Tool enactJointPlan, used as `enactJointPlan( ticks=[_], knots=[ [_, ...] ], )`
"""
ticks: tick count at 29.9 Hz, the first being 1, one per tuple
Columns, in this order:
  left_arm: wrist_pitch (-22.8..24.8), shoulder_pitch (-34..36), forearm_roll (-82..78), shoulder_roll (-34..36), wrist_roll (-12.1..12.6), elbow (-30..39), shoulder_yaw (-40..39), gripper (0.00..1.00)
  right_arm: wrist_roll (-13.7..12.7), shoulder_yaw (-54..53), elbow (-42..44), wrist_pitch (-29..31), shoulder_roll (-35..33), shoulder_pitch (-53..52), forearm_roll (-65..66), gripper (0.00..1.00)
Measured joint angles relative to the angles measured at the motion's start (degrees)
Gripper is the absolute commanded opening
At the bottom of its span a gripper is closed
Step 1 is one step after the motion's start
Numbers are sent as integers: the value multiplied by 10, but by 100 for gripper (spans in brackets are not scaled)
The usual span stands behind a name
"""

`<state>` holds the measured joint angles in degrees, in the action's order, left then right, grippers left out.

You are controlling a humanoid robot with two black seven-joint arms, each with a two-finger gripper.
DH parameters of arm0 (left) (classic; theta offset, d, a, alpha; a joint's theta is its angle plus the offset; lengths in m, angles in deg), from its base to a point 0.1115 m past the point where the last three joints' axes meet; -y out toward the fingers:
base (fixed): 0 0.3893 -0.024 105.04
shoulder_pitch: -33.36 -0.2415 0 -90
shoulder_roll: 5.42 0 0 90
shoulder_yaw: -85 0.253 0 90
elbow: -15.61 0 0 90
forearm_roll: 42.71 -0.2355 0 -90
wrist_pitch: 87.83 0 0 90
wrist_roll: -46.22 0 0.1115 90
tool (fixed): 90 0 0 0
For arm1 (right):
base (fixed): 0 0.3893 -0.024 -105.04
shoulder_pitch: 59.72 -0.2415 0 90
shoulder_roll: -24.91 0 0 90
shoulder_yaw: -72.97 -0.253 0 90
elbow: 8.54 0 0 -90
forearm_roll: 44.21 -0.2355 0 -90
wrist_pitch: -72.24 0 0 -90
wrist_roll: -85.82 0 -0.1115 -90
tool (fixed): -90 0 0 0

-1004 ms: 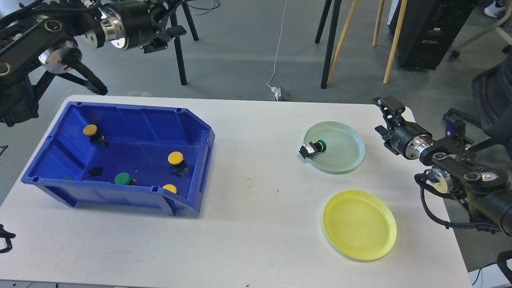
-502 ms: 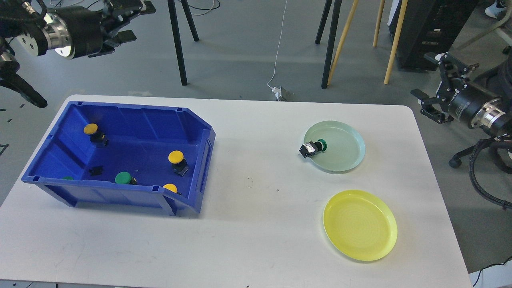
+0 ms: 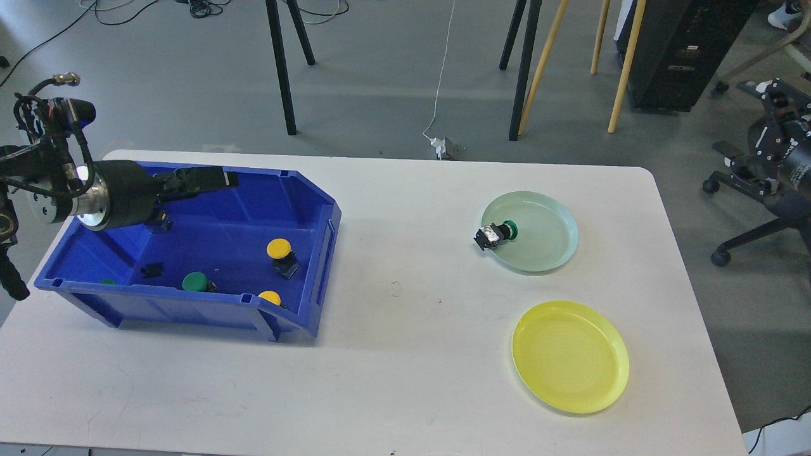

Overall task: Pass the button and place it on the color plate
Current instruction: 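Lower the left gripper into the bin and grasp a yellow-capped button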

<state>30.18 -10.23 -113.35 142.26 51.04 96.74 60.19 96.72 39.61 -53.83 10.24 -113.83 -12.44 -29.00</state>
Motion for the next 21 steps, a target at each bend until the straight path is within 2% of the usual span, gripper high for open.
enactJointPlan(
  ticks=[6, 11, 21],
  knots=[
    [0, -3, -193, -52, -6, -4, 3, 94, 0, 1, 0, 0, -12, 1, 0, 99],
    [0, -10, -344, -103, -26, -22, 5, 94, 1, 1, 0, 0, -21, 3, 0, 99],
    [0, -19, -373, -157, -30, -40, 5, 94, 0, 6, 0, 0, -23, 5, 1, 99]
  ],
)
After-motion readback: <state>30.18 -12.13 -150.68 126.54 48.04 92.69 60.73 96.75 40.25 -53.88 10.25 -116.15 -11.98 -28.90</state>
